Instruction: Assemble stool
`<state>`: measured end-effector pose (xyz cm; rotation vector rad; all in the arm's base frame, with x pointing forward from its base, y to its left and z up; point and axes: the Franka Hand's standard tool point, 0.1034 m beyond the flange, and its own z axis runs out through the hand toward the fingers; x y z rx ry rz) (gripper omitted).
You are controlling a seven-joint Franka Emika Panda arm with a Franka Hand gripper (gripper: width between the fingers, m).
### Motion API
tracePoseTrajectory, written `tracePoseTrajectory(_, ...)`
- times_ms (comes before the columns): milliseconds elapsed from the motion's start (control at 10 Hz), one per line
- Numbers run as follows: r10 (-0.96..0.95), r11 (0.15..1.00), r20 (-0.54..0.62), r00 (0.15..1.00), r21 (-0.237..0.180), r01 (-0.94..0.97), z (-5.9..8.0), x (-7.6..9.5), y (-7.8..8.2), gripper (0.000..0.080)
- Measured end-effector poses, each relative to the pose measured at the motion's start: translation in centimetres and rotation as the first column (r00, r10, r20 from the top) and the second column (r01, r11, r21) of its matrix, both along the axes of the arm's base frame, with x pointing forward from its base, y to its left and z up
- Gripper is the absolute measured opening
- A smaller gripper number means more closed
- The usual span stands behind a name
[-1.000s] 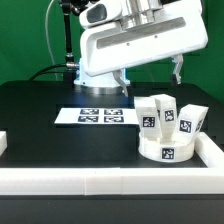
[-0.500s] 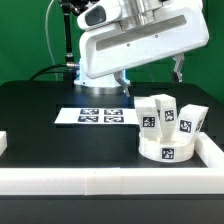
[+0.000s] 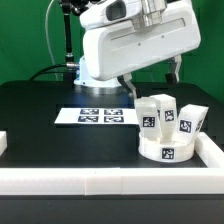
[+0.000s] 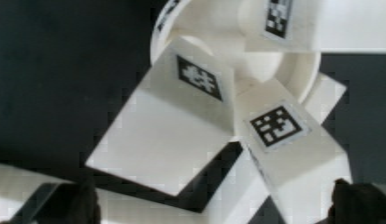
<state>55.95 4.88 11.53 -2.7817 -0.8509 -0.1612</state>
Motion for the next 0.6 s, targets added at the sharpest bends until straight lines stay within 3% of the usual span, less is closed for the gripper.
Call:
tracePoseTrajectory(200,0.241,0.97,0.05,0.969,-0.032,-0.24,-0.3,0.4,0.5,0.0649)
tracePoseTrajectory(400,0.522,0.853,0.087,0.849,-0.082,-0.516,-1.1,0.8,1.4,0.0649)
tracePoseTrajectory(600,0.648,0.762,0.103,0.755,-0.103,-0.64,-1.5,0.6,1.4,0.0649)
